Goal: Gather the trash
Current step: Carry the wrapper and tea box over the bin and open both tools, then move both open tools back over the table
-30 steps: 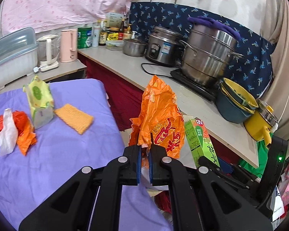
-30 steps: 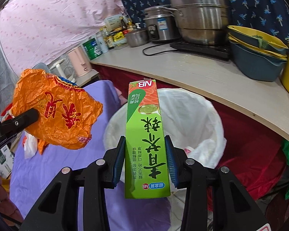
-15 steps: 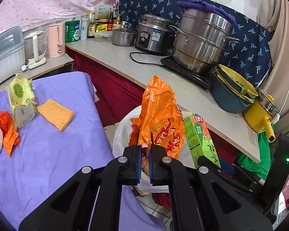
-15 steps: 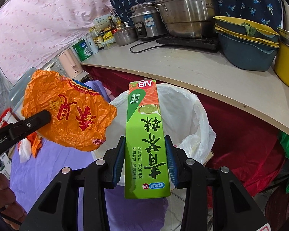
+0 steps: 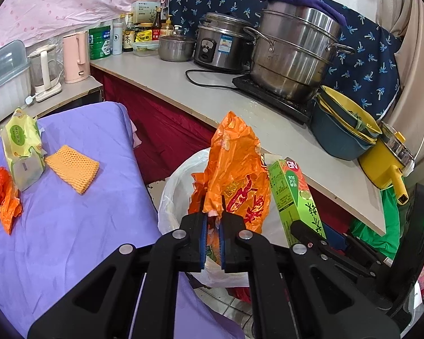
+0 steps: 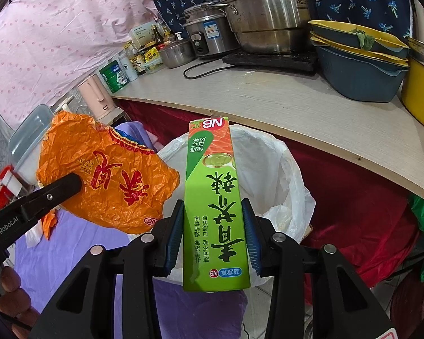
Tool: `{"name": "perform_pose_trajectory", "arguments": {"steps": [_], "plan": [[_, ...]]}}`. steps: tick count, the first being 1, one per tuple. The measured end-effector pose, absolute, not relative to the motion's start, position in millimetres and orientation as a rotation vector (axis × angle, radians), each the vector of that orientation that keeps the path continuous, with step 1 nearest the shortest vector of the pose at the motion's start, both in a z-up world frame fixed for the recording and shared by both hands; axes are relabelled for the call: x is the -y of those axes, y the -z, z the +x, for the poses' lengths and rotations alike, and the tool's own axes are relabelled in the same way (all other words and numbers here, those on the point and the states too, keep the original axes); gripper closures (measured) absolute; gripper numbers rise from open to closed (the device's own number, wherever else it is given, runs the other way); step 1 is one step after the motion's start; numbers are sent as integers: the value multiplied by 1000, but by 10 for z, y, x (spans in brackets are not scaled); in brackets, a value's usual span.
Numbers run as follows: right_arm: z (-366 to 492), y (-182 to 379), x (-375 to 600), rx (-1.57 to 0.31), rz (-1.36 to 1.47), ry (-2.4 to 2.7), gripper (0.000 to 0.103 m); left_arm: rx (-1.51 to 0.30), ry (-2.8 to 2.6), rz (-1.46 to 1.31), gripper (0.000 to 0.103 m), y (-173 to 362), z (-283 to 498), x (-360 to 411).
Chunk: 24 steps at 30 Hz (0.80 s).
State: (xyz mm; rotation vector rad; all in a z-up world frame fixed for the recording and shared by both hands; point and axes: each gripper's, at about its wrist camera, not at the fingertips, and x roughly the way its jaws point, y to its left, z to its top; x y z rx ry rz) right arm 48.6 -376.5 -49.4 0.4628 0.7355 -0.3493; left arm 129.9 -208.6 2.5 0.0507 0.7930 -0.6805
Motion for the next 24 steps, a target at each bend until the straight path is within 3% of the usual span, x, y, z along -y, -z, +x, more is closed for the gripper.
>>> {"name": "perform_pose_trajectory", "arguments": {"steps": [5,11,13,24], "plan": [[518,476,3762,-731,454,353,64,-782,678,51,94,-24,1313,2118],[517,417,3740,-703,449,382,57,-760,658,61,78,-68,1314,2132],[505,390,3730,-696,451,378,56,-757,648,52,68,-78,1319,2104],[496,240,3598,-676,436,355,51,-751,616,15,67,-140,1338,1902]]}}
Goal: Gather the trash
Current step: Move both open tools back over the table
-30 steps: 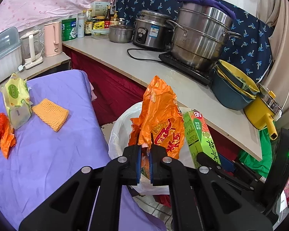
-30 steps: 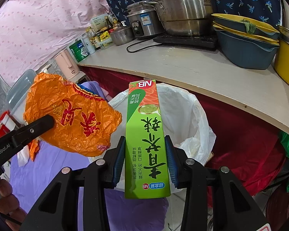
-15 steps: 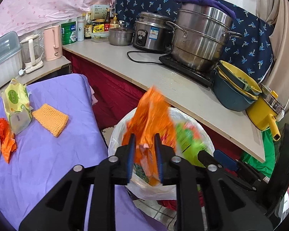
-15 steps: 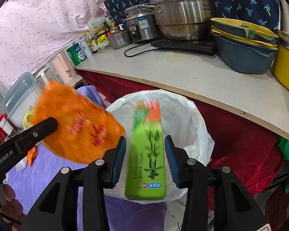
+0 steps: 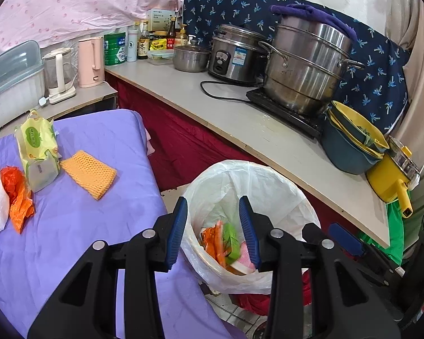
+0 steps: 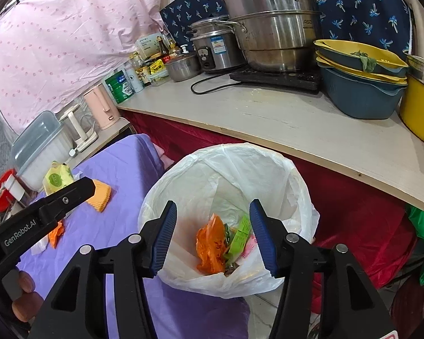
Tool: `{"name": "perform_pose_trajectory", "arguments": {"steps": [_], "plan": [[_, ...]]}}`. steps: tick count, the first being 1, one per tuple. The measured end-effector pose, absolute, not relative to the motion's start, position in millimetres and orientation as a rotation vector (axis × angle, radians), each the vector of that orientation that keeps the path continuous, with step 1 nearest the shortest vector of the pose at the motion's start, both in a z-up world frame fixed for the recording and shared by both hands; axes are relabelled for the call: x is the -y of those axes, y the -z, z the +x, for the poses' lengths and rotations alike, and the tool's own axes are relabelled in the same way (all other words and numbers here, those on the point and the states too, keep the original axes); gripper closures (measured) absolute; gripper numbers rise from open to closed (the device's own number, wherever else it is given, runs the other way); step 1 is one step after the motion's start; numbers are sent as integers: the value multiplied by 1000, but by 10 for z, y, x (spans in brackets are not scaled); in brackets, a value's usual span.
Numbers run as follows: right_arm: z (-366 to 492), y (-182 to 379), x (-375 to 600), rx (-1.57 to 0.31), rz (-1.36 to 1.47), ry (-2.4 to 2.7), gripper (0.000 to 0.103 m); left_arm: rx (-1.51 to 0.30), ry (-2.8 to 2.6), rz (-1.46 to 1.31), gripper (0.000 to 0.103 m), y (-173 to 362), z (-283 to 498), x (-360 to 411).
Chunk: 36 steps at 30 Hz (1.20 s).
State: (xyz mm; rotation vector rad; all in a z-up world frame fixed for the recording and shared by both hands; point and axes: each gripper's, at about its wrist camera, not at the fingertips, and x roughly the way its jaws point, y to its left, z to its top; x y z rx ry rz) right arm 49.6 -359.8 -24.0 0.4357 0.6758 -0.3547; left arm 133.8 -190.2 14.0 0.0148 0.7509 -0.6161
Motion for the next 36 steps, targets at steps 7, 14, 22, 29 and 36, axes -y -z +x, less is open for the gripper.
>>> {"name": "perform_pose_trajectory", "arguments": {"steps": [7,14,22,29,36], "plan": [[522,167,3442,-670,418,327,50,-744,585,-14,65,-189,1379,1700],[611,98,3177,-672,393,286,50,-741,546,-44,65,-211,1446,1404],[765,43,2837,-677,365,238,50,-737,476,-86,65,-233,1574,961],[983,33,2471,-696,332,183,50,-735,406,-124,65,-212,1695,533],[1218,44,2082,-714,304,122,50,-746,332,-154,64,-125,1833,69]]}}
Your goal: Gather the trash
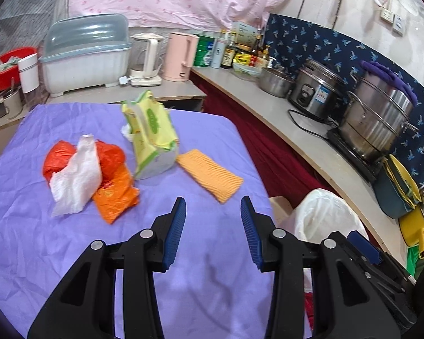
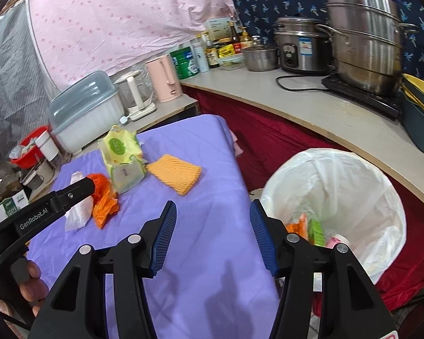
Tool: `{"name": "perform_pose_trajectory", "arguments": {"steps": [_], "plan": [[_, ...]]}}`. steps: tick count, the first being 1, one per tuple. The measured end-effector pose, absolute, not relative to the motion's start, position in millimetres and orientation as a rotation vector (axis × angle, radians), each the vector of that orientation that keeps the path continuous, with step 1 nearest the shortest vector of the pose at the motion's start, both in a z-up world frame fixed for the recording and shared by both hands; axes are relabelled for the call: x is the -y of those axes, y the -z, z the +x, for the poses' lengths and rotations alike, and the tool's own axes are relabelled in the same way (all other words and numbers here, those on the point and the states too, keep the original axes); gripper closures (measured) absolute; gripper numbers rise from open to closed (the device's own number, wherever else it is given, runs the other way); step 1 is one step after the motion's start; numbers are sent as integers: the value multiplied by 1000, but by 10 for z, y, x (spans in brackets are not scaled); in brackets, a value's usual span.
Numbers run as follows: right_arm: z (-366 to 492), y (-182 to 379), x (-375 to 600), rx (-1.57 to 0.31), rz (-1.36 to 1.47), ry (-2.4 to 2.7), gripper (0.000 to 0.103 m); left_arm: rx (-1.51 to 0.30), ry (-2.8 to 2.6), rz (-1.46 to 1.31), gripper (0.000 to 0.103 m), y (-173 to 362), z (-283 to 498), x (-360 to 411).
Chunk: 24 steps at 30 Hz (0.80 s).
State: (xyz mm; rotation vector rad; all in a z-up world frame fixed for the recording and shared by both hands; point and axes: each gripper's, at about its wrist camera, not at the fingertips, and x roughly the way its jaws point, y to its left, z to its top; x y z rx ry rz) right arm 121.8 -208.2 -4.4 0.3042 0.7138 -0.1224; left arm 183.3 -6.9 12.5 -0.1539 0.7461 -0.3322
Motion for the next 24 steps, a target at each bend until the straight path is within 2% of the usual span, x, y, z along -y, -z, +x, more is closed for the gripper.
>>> {"name": "perform_pose_trajectory", "arguments": {"steps": [22,23,24], "plan": [[2205,305,964,-793,226,-51,50,-806,93,-227,61,336,2314,-1340],[2270,315,919,-795,223,-56,50,-810,92,-231,59,360,2339,-1367],[2320,316,897,-795,220,-60,50,-819,94,-235,53,393,2368,-1401]]}}
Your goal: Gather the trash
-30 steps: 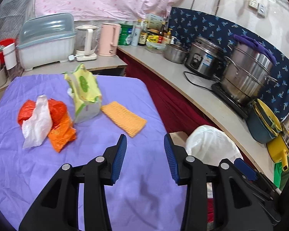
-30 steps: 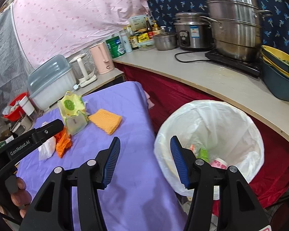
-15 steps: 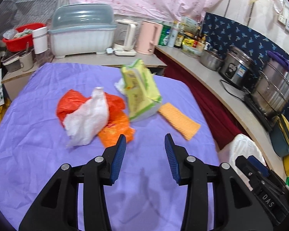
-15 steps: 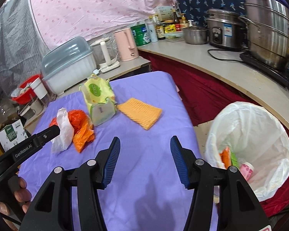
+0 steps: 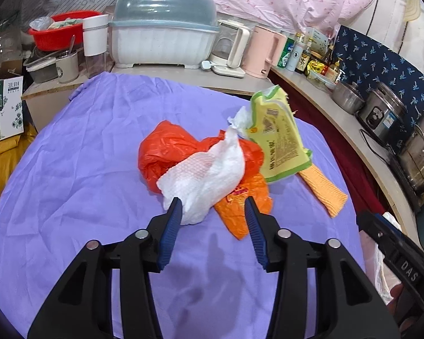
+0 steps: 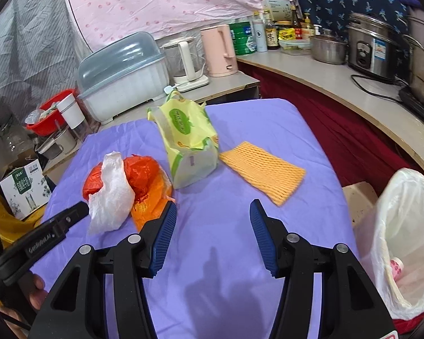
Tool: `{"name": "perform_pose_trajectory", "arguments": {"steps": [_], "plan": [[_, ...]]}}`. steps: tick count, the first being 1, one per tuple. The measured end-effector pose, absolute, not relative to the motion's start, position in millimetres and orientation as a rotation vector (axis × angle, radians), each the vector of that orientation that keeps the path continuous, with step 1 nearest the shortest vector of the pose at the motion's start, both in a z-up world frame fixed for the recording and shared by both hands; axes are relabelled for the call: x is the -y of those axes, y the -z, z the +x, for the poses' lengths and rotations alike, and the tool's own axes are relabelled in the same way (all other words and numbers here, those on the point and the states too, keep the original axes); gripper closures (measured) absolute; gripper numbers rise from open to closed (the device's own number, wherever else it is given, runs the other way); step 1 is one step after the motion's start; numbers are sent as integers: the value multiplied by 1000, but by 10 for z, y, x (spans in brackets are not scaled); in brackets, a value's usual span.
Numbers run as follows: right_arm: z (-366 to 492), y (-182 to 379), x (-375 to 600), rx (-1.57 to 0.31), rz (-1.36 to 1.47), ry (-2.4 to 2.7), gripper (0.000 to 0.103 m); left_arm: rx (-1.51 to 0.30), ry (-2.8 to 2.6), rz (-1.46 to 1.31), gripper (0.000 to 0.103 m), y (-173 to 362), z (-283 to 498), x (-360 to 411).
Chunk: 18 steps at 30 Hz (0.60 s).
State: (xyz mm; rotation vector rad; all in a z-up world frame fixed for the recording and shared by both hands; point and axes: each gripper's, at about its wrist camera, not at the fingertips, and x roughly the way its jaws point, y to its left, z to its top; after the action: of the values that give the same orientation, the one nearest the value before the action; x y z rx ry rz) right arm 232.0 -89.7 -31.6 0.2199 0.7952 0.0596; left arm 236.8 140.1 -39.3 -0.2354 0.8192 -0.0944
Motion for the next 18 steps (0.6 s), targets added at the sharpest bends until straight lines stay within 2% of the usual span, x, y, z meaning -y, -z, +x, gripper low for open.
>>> {"name": "perform_pose_trajectory", "arguments": {"steps": [1,2,18], "plan": [[2393,319,855,-795,215,-64,50,-823,98,-240,48,416,2387,-1429],[2452,322,820,-795,212,-69,50,-824,97,-244,47,439,2406,-1460],[3352,459,431,-809,138,-105,50,-886,114,-272,47,781,2809,-1505]]}}
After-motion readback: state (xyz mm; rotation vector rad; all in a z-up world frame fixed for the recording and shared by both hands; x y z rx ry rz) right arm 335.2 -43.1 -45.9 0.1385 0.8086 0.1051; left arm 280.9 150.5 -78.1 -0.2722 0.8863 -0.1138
